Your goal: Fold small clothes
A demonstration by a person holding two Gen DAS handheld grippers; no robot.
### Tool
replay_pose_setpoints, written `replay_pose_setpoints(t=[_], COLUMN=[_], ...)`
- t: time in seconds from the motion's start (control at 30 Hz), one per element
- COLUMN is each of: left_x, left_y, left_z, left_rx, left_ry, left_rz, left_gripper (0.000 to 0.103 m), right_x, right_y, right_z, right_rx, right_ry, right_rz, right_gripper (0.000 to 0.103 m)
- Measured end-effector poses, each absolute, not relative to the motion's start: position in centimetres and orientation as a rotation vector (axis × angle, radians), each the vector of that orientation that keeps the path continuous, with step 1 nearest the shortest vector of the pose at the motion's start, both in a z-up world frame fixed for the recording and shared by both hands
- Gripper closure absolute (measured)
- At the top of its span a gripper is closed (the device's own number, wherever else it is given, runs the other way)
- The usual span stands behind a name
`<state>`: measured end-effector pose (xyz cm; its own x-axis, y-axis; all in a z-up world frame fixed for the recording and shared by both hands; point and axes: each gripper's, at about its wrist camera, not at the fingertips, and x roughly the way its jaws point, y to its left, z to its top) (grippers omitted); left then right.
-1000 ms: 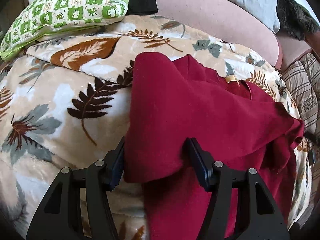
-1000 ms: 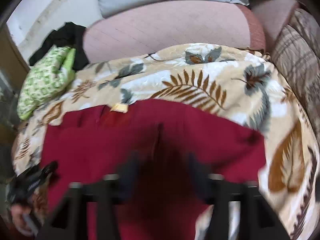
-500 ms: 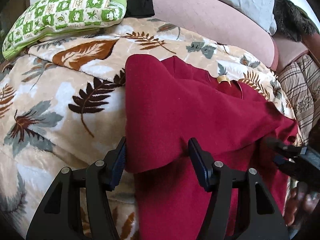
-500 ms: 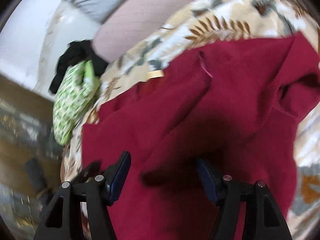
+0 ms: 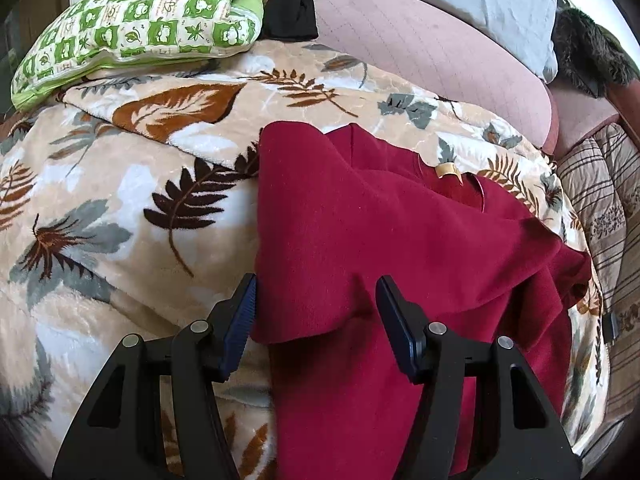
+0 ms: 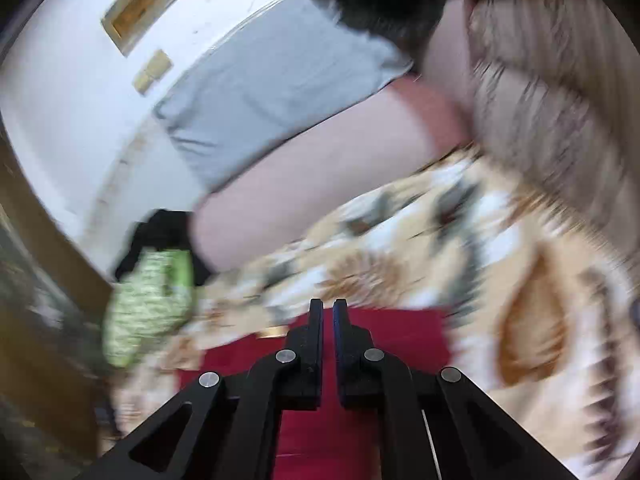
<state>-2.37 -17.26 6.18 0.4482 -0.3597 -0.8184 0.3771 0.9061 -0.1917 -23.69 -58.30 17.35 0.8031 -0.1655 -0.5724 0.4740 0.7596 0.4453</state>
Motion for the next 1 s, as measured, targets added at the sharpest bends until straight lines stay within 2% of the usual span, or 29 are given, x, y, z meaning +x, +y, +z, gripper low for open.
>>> replay_pose_setpoints(t=[0.1, 0.13, 0.17, 0.2, 0.23, 0.33, 0.47, 0.5, 0.53, 0.57, 0.6, 0.73, 0.87, 1.0], left_x=[-2.4, -2.5, -2.4, -2.4, -2.4, -2.6, -3.0, -3.1, -3.2, -3.2, -3.2, -2.7, -2.7, -3.1], left_y=[-17.2, -17.2, -17.2, -17.2, -17.2, -17.1, -16.8, -16.8, -16.7, -16.6, -16.5, -15.7, -15.4, -15.8], left_z=[6.2, 6.2, 6.2, 6.2, 6.1, 6.1, 6.0, 6.1, 6.1, 6.1, 6.2, 6.0, 6.0, 6.1], left_rx=[0.011, 0.010, 0.013, 0.016, 0.017, 0.019, 0.013, 0.016, 0.023, 0.028, 0.033, 0.008, -0.030, 0.000], left_ry=[1.009, 1.010, 1.009, 1.008, 1.008, 1.010, 1.018, 1.018, 1.018, 1.017, 1.016, 1.021, 1.037, 1.023], left_rz=[-0.456, -0.454, -0.457, -0.457, -0.456, -0.455, -0.452, -0.452, -0.452, -0.453, -0.453, -0.432, -0.423, -0.433], left_gripper=[0.043, 0.043, 0.043, 0.043, 0.043, 0.043, 0.043, 0.043, 0.043, 0.043, 0.043, 0.043, 0.043, 0.043], right_x=[-23.0, -22.5, -22.0, -21.3, -20.6, -17.9, -14.7, -14.3, -14.2, -14.2, -14.5, -18.0, -22.5, -24.1], right_y=[-57.5, -56.9, -56.1, -54.5, -53.2, -50.2, -49.3, -49.7, -49.9, -50.2, -50.8, -55.2, -61.2, -64.7], right_z=[15.7, 14.7, 13.7, 12.1, 10.7, 6.2, 1.2, 0.4, 0.1, 0.3, 1.1, 7.6, 12.7, 14.9], right_rx=[0.674, 0.699, 0.718, 0.737, 0.757, 0.876, 1.086, 1.144, 1.152, 1.133, 1.098, 0.855, 0.731, 0.616], right_ry=[0.641, 0.688, 0.723, 0.745, 0.757, 0.837, 0.837, 0.799, 0.768, 0.763, 0.753, 0.645, 0.560, 0.616], right_rz=[-0.281, -0.247, -0.212, -0.171, -0.145, -0.048, -0.001, 0.012, 0.018, 0.005, -0.009, -0.159, -0.398, -0.588], right_gripper=[0.097, 0.089, 0.080, 0.055, 0.038, 0.036, 0.036, 0.042, 0.069, 0.090, 0.100, 0.100, 0.100, 0.099])
